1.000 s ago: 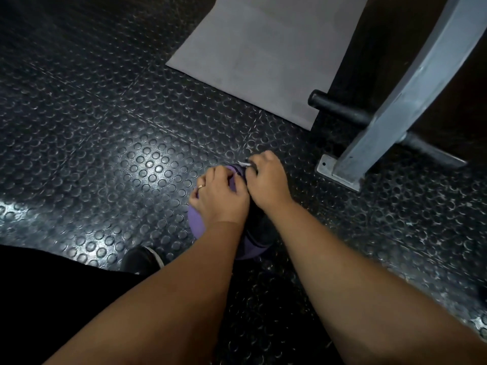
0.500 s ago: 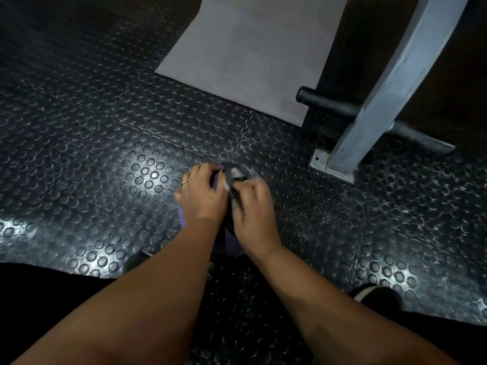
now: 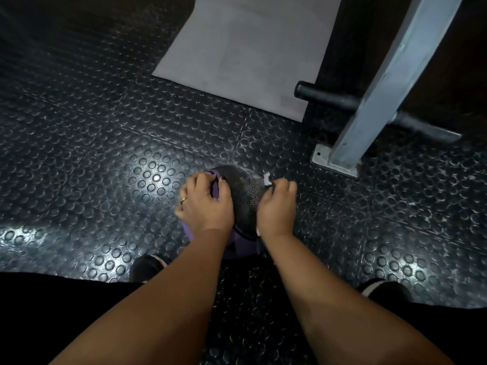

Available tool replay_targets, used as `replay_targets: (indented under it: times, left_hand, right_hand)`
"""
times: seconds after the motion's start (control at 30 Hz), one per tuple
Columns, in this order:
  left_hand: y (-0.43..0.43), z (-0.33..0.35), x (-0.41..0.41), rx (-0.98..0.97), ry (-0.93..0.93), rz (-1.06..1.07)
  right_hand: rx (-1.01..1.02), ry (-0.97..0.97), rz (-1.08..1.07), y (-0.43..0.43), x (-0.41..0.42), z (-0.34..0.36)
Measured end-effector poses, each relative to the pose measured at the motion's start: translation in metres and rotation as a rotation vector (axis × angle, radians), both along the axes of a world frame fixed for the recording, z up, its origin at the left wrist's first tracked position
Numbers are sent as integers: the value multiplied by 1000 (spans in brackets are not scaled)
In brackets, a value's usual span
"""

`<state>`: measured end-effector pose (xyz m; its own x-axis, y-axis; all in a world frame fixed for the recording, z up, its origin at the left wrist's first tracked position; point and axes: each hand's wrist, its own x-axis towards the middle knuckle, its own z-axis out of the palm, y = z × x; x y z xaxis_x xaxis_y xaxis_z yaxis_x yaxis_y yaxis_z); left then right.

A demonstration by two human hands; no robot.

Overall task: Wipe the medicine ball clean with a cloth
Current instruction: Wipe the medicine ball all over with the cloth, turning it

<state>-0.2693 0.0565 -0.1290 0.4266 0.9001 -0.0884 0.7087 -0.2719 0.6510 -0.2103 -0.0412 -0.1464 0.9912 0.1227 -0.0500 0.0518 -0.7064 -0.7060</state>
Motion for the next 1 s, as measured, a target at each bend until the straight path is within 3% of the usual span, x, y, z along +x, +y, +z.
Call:
replay_targets:
  times: [0.1,0.23,0.37,0.53,0.67,0.83,1.0]
  left_hand:
    - [0,0,-4,1,7,-1]
    - [1,3,-2,8,70,-51]
    - [1,9,8,125,167,-234]
    - [10,4,8,129,101,-284]
    - [11,0,1,183,108,-311]
    - [9,-3,-2,194,105,-273]
    - [5,-7,-4,240,88,-261]
  right_hand:
    - [-56,185,-117,-36,31,-13]
    - [48,137,-173,-43,26,-2]
    - [175,-62,50,-29,-4,23]
    - [78,-110,415,-24,-44,16]
    - [36,-205,483,-11,-32,11]
    - [71,-157,481,28,9,19]
    - [-71,48,651,65,63,12]
